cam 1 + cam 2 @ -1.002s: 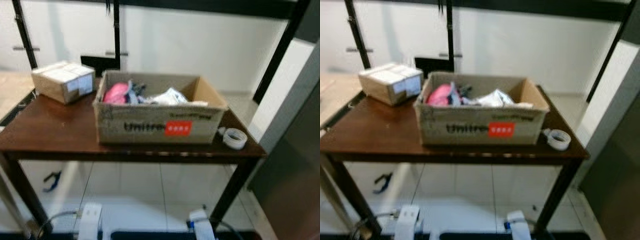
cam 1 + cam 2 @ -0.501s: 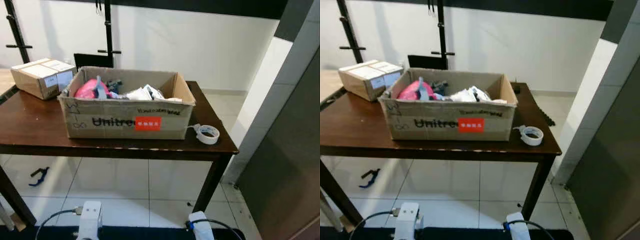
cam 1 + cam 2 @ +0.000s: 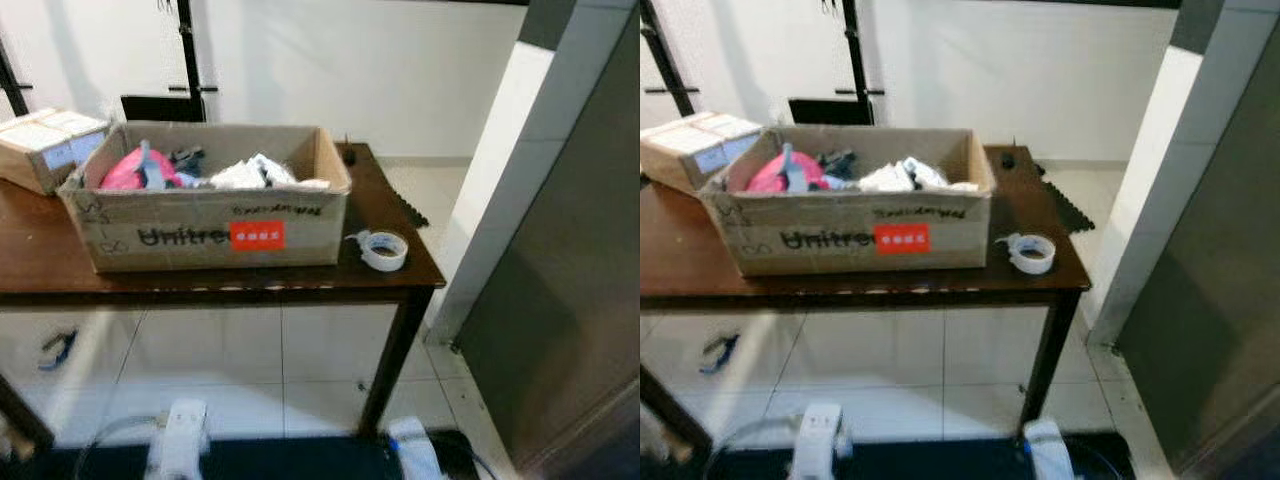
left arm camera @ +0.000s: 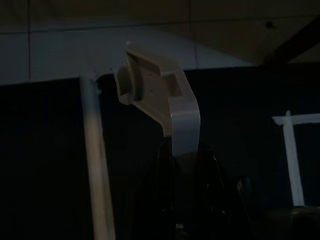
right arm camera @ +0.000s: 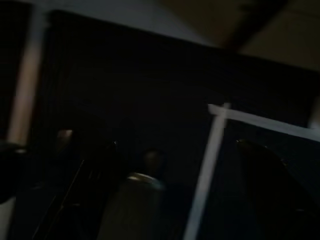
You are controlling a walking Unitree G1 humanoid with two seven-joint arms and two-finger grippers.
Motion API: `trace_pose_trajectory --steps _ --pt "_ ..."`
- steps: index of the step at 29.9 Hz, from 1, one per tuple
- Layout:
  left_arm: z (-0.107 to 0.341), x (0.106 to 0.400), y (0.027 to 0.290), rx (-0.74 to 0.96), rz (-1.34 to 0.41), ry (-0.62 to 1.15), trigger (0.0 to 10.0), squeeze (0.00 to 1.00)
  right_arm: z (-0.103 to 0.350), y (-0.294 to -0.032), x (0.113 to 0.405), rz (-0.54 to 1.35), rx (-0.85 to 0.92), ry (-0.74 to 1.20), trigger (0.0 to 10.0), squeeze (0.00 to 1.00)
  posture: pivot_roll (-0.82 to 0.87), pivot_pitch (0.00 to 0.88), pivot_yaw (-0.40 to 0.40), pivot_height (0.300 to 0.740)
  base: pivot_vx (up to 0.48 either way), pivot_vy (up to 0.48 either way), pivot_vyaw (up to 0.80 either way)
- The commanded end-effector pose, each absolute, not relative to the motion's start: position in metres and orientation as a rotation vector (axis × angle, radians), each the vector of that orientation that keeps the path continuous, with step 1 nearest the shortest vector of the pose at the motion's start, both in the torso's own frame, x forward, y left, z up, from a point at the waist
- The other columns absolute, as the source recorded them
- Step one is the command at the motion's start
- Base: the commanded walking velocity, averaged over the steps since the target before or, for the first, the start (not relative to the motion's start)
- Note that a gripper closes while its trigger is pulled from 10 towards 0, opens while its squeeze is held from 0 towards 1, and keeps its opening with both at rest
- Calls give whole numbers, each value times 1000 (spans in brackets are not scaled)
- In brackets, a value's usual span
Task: Picking trash to rubbish bin
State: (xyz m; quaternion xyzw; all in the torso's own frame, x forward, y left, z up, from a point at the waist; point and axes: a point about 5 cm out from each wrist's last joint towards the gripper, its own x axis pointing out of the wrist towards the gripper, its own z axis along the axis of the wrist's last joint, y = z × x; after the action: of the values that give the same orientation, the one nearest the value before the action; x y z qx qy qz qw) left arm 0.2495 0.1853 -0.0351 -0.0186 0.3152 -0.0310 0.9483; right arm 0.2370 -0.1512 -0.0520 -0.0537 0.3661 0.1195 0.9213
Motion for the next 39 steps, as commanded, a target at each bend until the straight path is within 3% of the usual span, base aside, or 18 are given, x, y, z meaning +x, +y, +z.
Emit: trace_pose_trajectory --steps 1,30,39 --pt "-38 245 190 -24 -60 652 10000 0 -55 -159 233 224 -118 772 10000 0 14 89 -34 740 0 0 0" --pt "-31 247 189 -40 -51 556 10000 0 -45 -152 245 312 -100 705 10000 0 23 77 -38 740 0 0 0" --pt "-33 243 187 -30 -72 566 10000 0 -47 -146 242 319 -92 718 10000 0 26 78 -36 740 293 0 0"
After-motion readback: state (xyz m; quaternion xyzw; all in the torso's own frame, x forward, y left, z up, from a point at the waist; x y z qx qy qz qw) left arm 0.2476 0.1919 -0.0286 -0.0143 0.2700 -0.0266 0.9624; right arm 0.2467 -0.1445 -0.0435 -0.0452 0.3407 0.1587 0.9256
